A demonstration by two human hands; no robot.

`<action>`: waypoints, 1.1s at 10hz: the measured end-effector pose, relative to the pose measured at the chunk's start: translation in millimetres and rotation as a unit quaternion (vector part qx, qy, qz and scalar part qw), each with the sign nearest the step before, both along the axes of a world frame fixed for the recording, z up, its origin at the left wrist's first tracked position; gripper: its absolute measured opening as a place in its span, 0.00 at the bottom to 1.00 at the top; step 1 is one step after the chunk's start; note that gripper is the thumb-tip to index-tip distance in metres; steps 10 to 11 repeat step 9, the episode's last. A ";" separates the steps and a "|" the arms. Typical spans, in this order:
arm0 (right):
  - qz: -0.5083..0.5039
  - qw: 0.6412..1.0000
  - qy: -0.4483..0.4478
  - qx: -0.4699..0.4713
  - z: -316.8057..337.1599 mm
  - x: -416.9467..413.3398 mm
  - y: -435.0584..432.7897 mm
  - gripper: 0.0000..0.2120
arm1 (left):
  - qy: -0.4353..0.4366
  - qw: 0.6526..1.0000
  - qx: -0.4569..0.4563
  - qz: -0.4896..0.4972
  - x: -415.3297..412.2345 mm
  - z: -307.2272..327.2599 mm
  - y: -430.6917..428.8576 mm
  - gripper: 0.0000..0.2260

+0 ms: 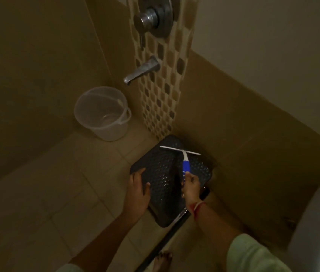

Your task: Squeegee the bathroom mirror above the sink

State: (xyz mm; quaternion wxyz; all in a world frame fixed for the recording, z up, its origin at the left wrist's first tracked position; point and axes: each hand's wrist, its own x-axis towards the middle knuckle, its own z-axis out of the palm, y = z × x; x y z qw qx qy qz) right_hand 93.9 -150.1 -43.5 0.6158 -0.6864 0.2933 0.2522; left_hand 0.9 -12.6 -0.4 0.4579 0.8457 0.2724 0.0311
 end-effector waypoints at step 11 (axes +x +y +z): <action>-0.060 0.996 -0.065 0.000 -8.3 -55.8 -15.0 0.07 | -0.039 0.997 -0.059 0.010 -42.9 -9.6 -46.6 0.18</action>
